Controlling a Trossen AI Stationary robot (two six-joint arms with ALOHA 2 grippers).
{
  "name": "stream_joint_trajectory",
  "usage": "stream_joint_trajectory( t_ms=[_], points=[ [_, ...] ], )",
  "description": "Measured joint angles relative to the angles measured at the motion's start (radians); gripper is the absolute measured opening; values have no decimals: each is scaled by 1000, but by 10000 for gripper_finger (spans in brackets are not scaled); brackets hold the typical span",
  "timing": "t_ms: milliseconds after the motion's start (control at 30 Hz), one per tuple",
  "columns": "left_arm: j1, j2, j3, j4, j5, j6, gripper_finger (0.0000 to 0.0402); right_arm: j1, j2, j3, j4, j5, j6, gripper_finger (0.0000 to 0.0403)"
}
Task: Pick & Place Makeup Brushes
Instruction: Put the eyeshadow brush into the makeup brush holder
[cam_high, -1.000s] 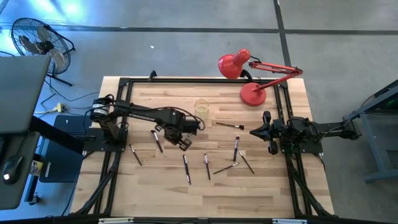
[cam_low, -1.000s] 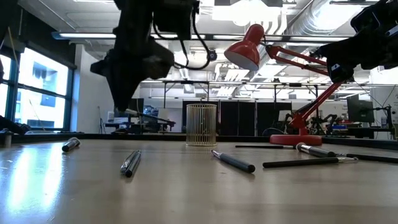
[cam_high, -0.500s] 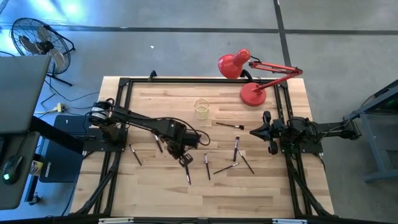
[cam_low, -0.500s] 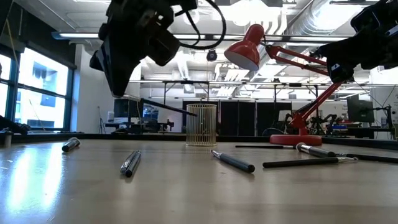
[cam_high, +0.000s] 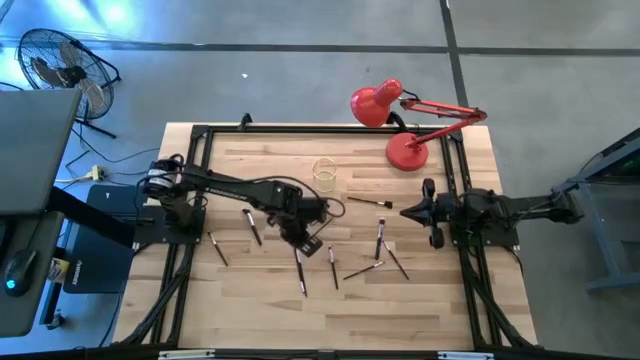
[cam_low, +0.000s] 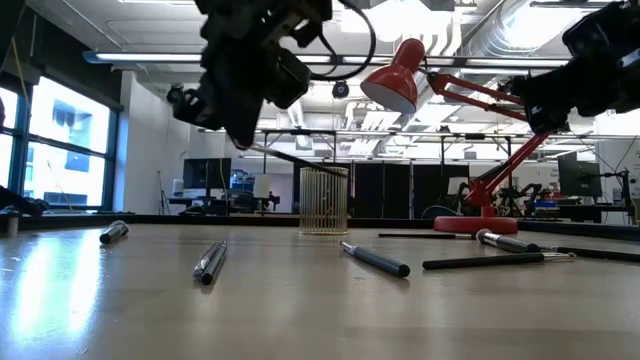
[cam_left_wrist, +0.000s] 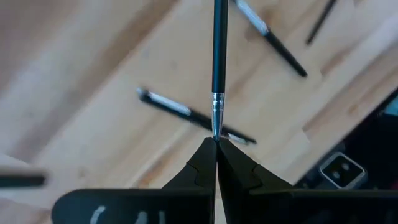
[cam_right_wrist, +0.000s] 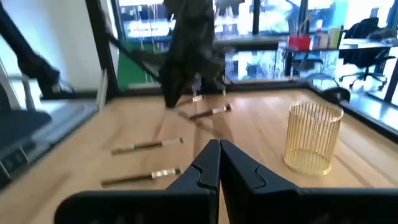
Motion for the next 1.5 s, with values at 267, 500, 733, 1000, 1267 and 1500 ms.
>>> stream_joint_trajectory(
  t_ms=[267, 500, 733, 1000, 1267, 1500],
  points=[
    [57, 0, 0, -24, -72, 176, 0, 115, 385, 158, -42, 287, -90, 1],
    [115, 0, -32, -39, -87, 297, 0, 186, 917, 479, -205, 447, -207, 0],
    [179, 0, -42, -31, -71, 357, 0, 186, 1353, 778, -226, 458, -311, 0],
    [197, 0, -42, 5, -14, 379, 0, 203, 1632, 1047, -193, 668, -474, 0],
    [195, 0, -42, 7, 55, 409, 0, 216, 1774, 1194, -189, 664, -507, 26],
    [195, 0, -42, -3, 80, 417, 0, 224, 1791, 1215, -209, 657, -502, 71]
  ],
)
